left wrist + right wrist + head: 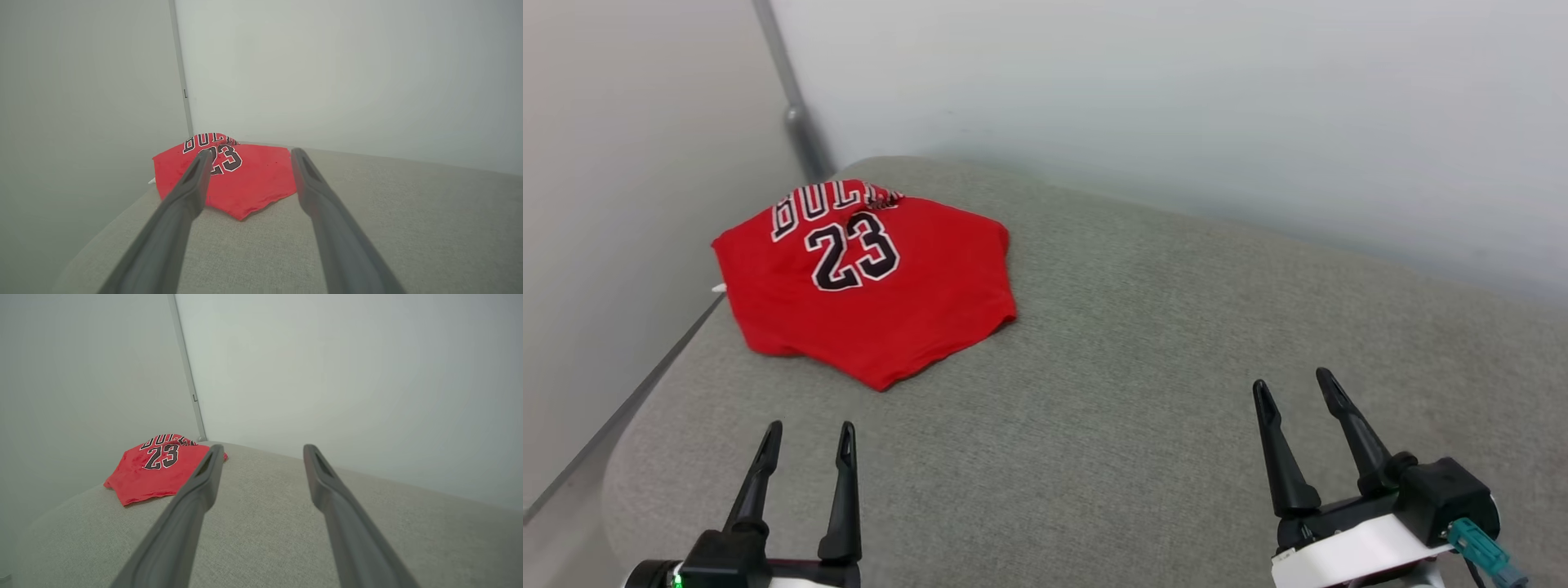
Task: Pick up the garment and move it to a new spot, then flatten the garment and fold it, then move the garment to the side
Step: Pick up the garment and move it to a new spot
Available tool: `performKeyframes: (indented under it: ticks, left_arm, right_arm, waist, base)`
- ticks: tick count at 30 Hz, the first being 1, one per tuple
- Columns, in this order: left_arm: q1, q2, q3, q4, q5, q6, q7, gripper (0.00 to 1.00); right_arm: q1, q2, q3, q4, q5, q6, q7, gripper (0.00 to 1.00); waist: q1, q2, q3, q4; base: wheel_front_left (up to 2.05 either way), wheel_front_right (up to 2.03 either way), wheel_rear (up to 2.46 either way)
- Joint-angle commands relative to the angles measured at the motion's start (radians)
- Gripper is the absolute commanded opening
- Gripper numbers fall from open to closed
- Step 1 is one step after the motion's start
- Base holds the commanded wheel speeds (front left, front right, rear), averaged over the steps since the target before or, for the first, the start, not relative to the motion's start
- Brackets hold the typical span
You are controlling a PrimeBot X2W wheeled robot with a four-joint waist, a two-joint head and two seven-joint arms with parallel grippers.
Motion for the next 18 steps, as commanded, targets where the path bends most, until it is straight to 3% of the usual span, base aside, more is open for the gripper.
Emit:
performKeyframes:
  ticks: [1,18]
  left_arm:
    - [0.013,-0.001,0.005,-0.003,0.006,-0.001,-0.003,1.00]
    - [0.021,-0.001,0.013,0.013,-0.041,-0.015,-0.003,1.00]
  right_arm:
    - [0.017,0.001,0.008,0.002,0.011,0.000,-0.002,1.00]
    - [0.022,0.001,0.036,0.008,0.012,0.000,-0.002,1.00]
  waist:
    - [0.0000,0.0000,-0.016,0.026]
    - [0.0000,0.0000,-0.015,0.041]
  base:
    - [0.00,0.00,0.00]
    - [0.00,0.00,0.00]
